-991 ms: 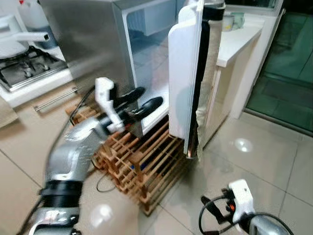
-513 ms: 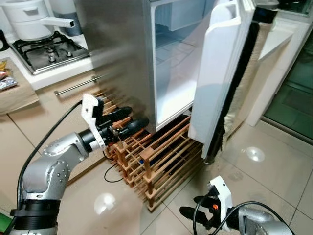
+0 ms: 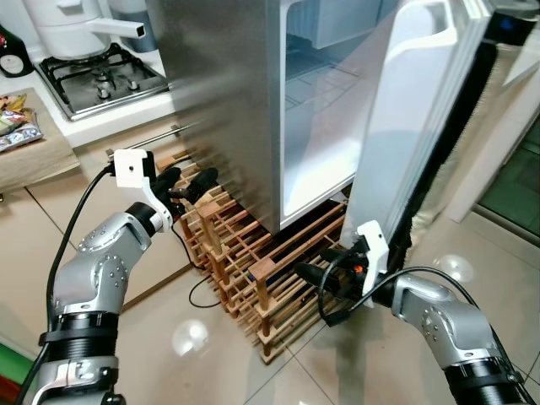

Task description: Restocking fridge

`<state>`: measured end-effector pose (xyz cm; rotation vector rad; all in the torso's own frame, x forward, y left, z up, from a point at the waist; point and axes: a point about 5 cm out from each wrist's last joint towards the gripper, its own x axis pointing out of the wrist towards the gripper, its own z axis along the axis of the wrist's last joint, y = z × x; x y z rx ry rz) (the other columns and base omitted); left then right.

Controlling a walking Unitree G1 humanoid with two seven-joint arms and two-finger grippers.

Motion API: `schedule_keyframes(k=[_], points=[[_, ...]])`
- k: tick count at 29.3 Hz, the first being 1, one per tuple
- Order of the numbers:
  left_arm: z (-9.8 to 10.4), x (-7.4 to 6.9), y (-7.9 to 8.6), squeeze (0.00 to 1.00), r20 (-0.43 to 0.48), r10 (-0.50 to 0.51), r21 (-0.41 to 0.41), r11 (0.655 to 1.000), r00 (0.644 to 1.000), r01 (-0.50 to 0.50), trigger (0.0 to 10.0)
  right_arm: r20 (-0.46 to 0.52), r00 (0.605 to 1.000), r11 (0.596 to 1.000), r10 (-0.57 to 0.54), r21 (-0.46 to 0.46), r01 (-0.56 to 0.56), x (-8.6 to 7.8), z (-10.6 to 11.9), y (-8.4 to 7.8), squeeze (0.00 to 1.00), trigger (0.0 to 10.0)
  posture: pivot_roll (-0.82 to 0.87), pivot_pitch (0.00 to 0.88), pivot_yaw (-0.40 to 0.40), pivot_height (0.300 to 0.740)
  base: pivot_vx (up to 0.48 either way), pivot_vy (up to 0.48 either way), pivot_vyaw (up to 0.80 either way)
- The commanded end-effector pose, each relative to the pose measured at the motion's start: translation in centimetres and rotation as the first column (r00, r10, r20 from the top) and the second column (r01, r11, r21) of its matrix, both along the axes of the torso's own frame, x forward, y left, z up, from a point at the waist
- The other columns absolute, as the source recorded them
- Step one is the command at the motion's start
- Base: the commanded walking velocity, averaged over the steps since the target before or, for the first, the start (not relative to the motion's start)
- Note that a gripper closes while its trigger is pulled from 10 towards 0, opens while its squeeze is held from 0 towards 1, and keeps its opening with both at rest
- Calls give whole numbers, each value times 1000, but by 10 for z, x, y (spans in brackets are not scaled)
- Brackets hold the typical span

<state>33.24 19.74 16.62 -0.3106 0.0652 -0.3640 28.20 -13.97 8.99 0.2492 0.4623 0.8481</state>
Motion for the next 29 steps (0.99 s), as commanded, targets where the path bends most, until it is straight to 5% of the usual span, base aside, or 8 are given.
schedule_keyframes(k=[1,9,10,11,16,21,25,29], points=[[3,2,4,0,10,34,-6,999,999,-34,10000,19,1000,999,-22,-35,23,1,-1,-3,0,10000,-167,0,91,740,0,0,0],[-5,6,8,0,-5,132,7,991,991,-132,10000,112,970,927,-214,-291,238,3,-13,-55,0,10000,-181,0,102,740,0,0,0],[-8,8,11,0,-8,200,22,980,980,-200,10000,213,912,855,-351,-325,405,11,-9,-75,0,10000,-190,0,108,740,0,0,0],[-8,8,11,0,-8,200,22,980,980,-200,10000,213,912,855,-351,-325,405,11,-9,-75,0,10000,-190,0,108,740,0,0,0],[-11,10,8,0,4,255,41,966,967,-255,10000,390,791,682,-472,-407,608,17,-1,-102,0,10000,-199,0,115,740,0,0,0],[-12,10,1,0,17,263,42,964,965,-264,10000,459,735,669,-500,-334,664,21,10,-91,0,10000,-199,0,115,740,0,0,0],[-21,8,6,0,53,358,214,908,932,-361,10000,442,695,738,-567,-101,667,28,24,-59,0,10000,-193,0,116,740,0,0,0],[-36,0,8,0,31,398,291,874,917,-389,10000,412,689,748,-596,-27,664,34,25,-40,0,10000,-182,0,107,740,0,0,0]])
